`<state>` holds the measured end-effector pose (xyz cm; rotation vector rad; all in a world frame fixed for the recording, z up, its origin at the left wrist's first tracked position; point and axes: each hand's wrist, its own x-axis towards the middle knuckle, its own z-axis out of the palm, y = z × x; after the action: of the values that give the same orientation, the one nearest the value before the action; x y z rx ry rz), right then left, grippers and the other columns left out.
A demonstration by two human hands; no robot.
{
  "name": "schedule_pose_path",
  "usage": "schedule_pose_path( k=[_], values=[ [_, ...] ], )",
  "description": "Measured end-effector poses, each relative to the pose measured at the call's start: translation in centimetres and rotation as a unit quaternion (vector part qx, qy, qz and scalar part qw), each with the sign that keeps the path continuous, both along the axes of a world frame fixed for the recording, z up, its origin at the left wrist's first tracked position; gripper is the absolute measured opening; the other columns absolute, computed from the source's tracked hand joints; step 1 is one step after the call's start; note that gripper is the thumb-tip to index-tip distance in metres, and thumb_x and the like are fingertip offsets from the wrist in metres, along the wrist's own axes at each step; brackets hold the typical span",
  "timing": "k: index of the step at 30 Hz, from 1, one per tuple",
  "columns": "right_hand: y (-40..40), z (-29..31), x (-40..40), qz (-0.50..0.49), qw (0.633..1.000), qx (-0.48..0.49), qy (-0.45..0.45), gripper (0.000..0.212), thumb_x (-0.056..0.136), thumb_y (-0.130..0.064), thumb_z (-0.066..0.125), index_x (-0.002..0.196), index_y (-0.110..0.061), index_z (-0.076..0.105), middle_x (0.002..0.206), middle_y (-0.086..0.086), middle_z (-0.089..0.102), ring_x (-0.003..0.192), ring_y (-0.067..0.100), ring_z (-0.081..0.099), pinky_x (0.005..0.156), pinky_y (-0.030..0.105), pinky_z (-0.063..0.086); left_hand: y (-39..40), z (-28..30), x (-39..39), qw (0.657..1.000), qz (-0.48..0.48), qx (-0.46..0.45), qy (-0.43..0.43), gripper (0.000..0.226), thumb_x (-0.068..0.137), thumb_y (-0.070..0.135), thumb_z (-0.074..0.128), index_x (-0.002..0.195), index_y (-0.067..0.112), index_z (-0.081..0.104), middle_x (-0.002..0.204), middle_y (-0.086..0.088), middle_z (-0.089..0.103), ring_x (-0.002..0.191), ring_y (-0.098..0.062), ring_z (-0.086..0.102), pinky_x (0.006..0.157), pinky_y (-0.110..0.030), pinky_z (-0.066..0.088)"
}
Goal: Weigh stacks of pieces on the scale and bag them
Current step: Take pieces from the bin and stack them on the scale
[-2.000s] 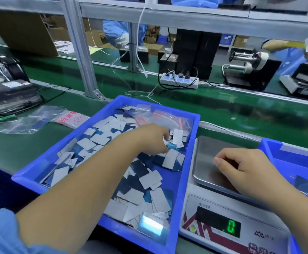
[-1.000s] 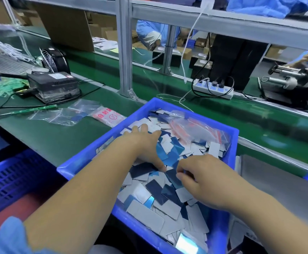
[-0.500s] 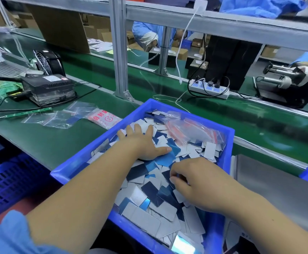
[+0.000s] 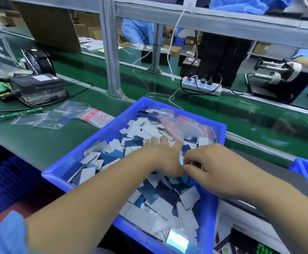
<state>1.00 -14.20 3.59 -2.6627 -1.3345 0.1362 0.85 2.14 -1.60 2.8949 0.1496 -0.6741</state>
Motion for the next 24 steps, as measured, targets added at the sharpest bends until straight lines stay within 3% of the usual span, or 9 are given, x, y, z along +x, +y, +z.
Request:
schedule_pose_path(
  k=[4, 8, 10, 14, 18, 20, 24],
  values=[
    [-1.2, 0.2, 0.4, -0.014, 1.000, -0.011, -0.002, 0.014, 0.092, -0.037, 0.049, 0.088, -0.031, 0.061, 0.080, -0.009, 0.064, 0.072, 0.007, 0.052, 0.065, 0.029, 0.046, -0.6, 0.6, -0.1, 0.997, -0.041, -0.065, 0.000, 0.087, 0.069, 0.077, 0.050, 0.142, 0.045, 0.014, 0.149, -0.010, 0.022, 0.140, -0.041, 0.018, 0.110, -0.056, 0.029],
    [-2.4, 0.0, 0.6, -0.032, 0.999, -0.004, 0.012, 0.015, 0.093, -0.039, 0.051, 0.090, -0.031, 0.064, 0.074, -0.014, 0.062, 0.071, 0.002, 0.054, 0.062, 0.023, 0.044, 0.6, 2.0, 0.7, 0.984, -0.008, -0.174, -0.047, 0.086, 0.074, 0.060, 0.068, 0.143, 0.048, 0.018, 0.148, -0.004, 0.029, 0.129, -0.030, 0.042, 0.103, -0.049, 0.042],
    [-2.9, -0.1, 0.8, -0.038, 0.999, -0.004, 0.018, 0.015, 0.094, -0.039, 0.051, 0.089, -0.031, 0.064, 0.072, -0.015, 0.060, 0.070, 0.001, 0.052, 0.062, 0.023, 0.042, 0.9, 2.2, 1.2, 0.990, 0.018, -0.125, -0.067, 0.084, 0.076, 0.062, 0.068, 0.144, 0.044, 0.022, 0.146, -0.006, 0.030, 0.130, -0.030, 0.039, 0.099, -0.047, 0.045],
    [-4.3, -0.1, 0.9, -0.054, 0.998, 0.005, 0.027, 0.014, 0.094, -0.041, 0.051, 0.084, -0.036, 0.060, 0.071, -0.017, 0.059, 0.072, 0.001, 0.053, 0.065, 0.025, 0.046, 0.4, 1.5, 1.4, 1.000, 0.012, -0.007, -0.025, 0.095, 0.072, 0.081, 0.061, 0.148, 0.036, 0.025, 0.153, -0.007, 0.027, 0.138, -0.032, 0.029, 0.091, -0.048, 0.042],
    [-5.4, 0.0, 0.9, -0.067, 0.997, 0.005, 0.035, 0.013, 0.093, -0.039, 0.051, 0.085, -0.036, 0.061, 0.073, -0.011, 0.064, 0.074, 0.005, 0.057, 0.070, 0.035, 0.052, 0.3, 2.1, 1.6, 1.000, -0.016, -0.016, 0.020, 0.108, 0.055, 0.084, 0.071, 0.142, 0.035, 0.030, 0.135, 0.001, 0.045, 0.107, -0.025, 0.048, 0.078, -0.039, 0.043],
    [-5.9, 0.1, 0.9, -0.071, 0.997, 0.005, 0.039, 0.013, 0.093, -0.040, 0.050, 0.086, -0.036, 0.061, 0.074, -0.011, 0.066, 0.074, 0.005, 0.057, 0.071, 0.035, 0.052, 0.2, 2.4, 1.4, 0.999, -0.020, -0.019, 0.034, 0.112, 0.051, 0.079, 0.079, 0.142, 0.035, 0.030, 0.127, 0.006, 0.052, 0.102, -0.023, 0.051, 0.074, -0.038, 0.044],
    [-6.7, 0.1, 1.0, -0.077, 0.996, 0.005, 0.039, 0.015, 0.094, -0.042, 0.050, 0.091, -0.035, 0.063, 0.078, -0.012, 0.067, 0.079, 0.002, 0.056, 0.074, 0.034, 0.052, -0.6, 2.6, 1.3, 1.000, -0.026, -0.002, 0.016, 0.091, 0.055, 0.069, 0.085, 0.124, 0.024, 0.045, 0.117, 0.004, 0.063, 0.096, -0.020, 0.058, 0.072, -0.037, 0.048]
  ],
)
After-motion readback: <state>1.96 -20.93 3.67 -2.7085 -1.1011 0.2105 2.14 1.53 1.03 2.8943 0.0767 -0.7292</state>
